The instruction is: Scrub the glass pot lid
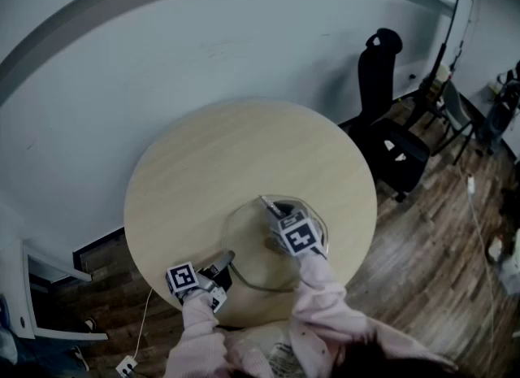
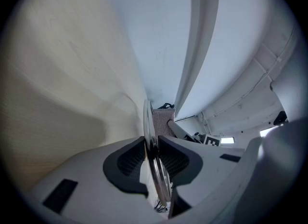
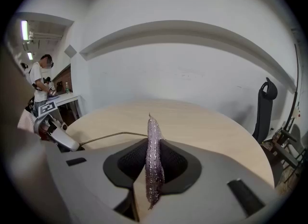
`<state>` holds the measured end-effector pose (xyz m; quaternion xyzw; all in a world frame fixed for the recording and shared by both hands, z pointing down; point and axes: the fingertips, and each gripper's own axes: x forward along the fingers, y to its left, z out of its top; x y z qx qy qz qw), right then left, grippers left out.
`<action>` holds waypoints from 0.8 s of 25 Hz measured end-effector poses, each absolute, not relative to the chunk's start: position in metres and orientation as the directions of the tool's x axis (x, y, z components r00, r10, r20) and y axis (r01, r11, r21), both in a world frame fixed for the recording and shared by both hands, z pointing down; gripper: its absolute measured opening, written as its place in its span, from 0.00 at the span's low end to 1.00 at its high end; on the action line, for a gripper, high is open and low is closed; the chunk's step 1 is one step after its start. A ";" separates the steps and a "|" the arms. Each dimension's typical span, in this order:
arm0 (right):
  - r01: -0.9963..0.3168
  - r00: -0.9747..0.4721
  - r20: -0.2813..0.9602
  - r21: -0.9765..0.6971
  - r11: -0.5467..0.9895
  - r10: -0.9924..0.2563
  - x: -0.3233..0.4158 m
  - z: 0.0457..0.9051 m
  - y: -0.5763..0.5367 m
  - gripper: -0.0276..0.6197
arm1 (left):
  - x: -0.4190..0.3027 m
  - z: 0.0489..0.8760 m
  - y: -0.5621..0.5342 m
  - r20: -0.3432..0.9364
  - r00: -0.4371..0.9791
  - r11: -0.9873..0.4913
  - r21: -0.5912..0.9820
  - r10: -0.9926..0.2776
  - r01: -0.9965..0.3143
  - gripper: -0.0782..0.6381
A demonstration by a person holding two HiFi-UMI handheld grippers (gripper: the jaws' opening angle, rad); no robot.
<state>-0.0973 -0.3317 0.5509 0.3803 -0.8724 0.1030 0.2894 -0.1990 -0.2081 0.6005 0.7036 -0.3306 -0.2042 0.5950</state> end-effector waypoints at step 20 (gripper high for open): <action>-0.658 -0.585 0.601 0.041 0.752 -0.545 -0.126 0.556 -0.314 0.17 | -0.201 0.602 -0.208 0.117 0.682 -0.068 0.969 -0.722 -0.238 0.22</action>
